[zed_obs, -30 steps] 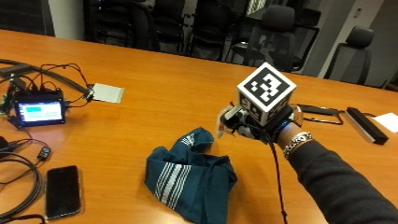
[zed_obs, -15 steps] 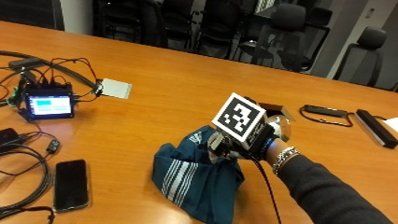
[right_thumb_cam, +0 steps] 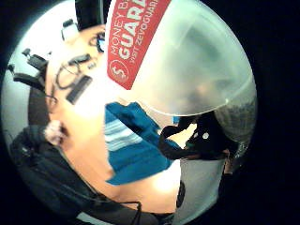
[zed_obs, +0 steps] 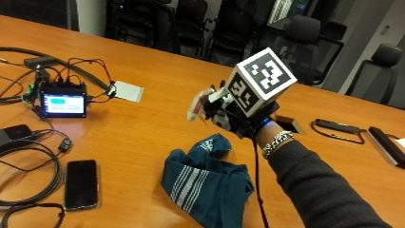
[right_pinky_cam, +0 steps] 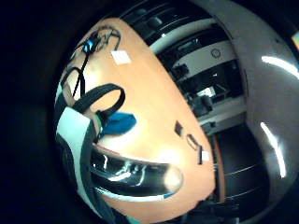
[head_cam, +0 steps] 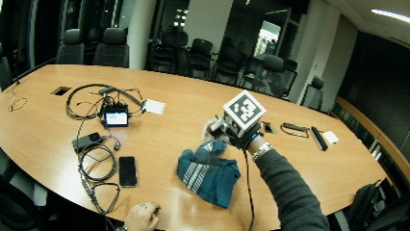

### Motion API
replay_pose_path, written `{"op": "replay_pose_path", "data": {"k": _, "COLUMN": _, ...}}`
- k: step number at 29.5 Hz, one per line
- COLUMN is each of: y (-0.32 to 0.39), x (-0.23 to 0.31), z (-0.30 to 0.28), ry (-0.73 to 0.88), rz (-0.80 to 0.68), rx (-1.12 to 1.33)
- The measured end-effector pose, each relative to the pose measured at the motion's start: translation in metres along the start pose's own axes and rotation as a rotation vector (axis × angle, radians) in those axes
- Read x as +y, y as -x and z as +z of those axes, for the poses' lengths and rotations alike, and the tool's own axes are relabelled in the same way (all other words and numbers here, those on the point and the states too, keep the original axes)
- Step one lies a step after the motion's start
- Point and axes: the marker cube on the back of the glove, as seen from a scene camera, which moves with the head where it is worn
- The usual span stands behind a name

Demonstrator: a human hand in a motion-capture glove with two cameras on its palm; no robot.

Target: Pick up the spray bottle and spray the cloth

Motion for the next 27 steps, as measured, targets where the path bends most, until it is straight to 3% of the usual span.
{"op": "replay_pose_path", "data": {"k": 12, "y": 0.029, "x": -0.021, "z": -0.019, "ry": -0.261, "rz": 0.282, "rx": -0.422}}
{"op": "replay_pose_path", "data": {"k": 21, "y": 0.039, "x": -0.012, "z": 0.044, "ry": -0.392, "rz": 0.652, "rx": -0.850}}
{"op": "replay_pose_path", "data": {"k": 27, "y": 0.029, "x": -0.008, "z": 0.083, "ry": -0.422, "rz": 0.836, "rx": -0.975}}
